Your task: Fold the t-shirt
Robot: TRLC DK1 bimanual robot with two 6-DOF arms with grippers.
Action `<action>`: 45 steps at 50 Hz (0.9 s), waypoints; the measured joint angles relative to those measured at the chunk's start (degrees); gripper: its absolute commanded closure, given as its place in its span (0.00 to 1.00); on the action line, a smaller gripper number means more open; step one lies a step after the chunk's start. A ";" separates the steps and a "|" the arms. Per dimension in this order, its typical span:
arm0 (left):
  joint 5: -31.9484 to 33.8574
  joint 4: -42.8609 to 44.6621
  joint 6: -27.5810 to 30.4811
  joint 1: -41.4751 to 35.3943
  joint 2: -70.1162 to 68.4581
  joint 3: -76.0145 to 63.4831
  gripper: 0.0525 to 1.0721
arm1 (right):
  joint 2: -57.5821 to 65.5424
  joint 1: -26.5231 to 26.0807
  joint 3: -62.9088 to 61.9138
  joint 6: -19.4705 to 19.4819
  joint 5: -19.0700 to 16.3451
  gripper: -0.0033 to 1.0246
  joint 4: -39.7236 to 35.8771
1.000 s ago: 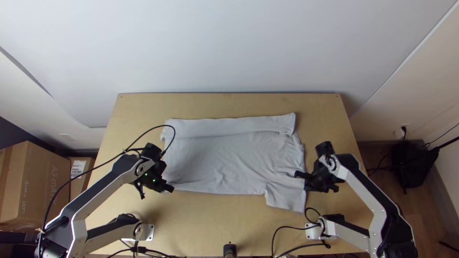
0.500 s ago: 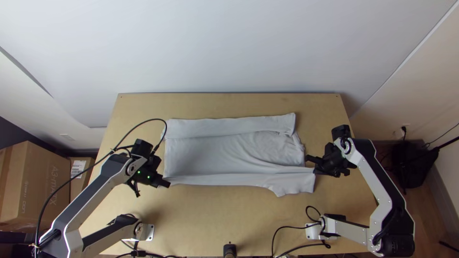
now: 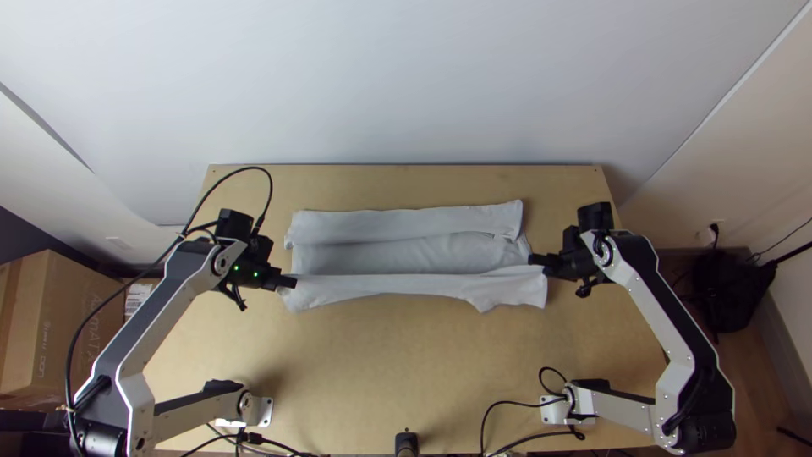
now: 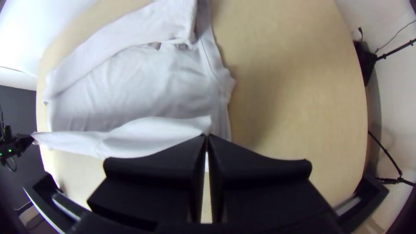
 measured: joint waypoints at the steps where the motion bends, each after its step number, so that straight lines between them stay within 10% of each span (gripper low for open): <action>1: 0.00 0.20 0.00 0.20 0.70 0.72 0.97 | 0.44 0.15 0.61 0.00 0.00 0.97 0.26; 45: -0.02 5.57 -1.09 4.02 25.70 25.57 0.97 | 29.38 1.64 25.57 0.66 0.07 0.97 7.63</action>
